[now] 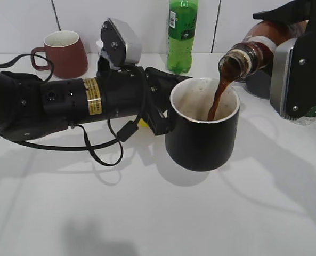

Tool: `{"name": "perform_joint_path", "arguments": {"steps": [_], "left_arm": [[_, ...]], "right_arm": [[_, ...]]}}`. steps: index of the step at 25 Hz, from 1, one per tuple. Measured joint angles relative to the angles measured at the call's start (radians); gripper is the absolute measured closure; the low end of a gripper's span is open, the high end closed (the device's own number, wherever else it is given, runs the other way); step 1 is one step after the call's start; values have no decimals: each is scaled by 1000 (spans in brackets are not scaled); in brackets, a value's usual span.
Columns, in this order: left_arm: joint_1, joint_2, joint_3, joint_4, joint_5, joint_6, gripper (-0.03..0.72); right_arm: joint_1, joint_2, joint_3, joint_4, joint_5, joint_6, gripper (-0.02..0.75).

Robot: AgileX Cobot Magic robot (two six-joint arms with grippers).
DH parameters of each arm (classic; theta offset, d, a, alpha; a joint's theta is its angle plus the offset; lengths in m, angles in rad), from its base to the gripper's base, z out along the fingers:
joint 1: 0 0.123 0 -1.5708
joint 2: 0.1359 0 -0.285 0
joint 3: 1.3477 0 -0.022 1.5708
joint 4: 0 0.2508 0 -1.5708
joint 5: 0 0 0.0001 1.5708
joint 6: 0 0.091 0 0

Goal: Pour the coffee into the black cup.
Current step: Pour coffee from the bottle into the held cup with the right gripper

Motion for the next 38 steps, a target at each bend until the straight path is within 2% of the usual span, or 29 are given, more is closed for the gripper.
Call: {"name": "perform_joint_path", "arguments": {"steps": [10,38], "left_arm": [[0,0,0,61,0,0,650],[0,18,0,87,-5,0,650]], "right_arm": [[0,0,0,0,0,-15,204],[0,0,0,-1,-1,-93,204]]}}
